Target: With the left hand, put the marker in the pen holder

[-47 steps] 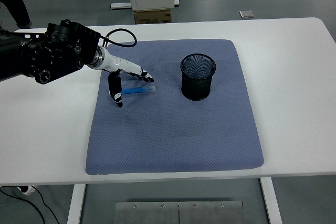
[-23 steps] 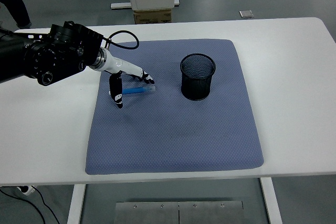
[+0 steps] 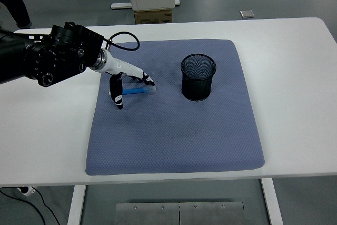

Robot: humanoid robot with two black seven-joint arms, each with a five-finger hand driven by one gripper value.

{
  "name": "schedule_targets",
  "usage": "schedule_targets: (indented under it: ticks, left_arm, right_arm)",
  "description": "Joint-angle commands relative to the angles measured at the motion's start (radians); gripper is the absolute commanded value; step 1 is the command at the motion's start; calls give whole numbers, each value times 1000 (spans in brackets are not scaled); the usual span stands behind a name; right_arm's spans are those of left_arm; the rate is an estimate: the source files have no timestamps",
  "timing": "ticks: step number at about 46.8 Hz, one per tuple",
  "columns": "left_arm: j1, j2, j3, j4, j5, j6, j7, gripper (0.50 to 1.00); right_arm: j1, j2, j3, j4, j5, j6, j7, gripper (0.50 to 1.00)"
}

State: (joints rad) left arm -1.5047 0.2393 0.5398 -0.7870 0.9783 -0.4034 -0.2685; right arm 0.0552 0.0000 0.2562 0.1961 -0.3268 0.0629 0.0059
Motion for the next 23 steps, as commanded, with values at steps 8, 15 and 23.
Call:
schedule_targets:
  ticks: [8,15,23]
  left_arm:
    - [0,0,-1,0,20,0,-1,812]
    - [0,0,-1,0,19,2,-1,798]
    - [0,-1,-3,0,19,3,-1,754]
  right_arm:
    - [0,0,0,0,0,0,0,1000]
    - [0,0,0,0,0,0,0,1000]
    - [0,0,0,0,0,0,0,1000]
